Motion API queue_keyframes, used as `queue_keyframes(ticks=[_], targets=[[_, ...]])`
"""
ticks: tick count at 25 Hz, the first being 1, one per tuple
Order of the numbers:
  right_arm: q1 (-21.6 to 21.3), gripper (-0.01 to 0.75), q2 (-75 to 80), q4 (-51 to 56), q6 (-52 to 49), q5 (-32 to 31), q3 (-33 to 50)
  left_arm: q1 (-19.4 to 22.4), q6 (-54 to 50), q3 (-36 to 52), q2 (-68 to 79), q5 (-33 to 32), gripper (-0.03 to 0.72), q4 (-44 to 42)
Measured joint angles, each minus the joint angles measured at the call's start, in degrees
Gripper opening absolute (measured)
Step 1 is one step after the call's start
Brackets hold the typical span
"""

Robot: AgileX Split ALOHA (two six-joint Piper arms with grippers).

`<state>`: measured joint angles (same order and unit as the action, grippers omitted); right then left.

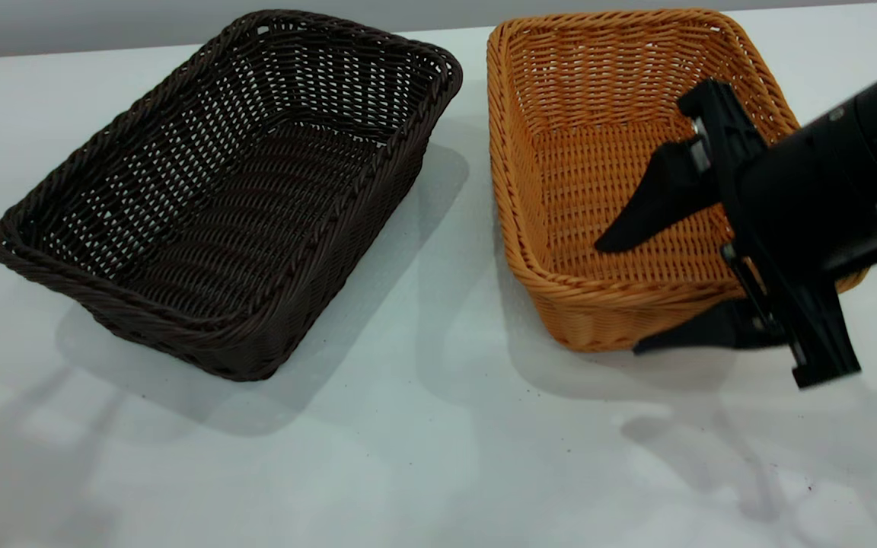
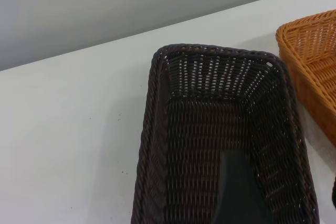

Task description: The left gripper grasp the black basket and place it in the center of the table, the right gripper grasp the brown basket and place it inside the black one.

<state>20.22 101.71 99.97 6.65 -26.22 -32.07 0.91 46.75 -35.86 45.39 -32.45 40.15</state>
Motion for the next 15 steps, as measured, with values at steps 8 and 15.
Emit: queue_keyframes(ticks=[8, 15], targets=[[1.1, 0.510, 2.6, 0.0, -3.9, 2.5, -1.0, 0.0, 0.0, 0.0, 0.0, 0.0, 0.373, -0.1], [1.1, 0.510, 2.7, 0.0, -4.4, 9.7, -1.0, 0.0, 0.0, 0.0, 0.0, -0.1, 0.373, -0.1]])
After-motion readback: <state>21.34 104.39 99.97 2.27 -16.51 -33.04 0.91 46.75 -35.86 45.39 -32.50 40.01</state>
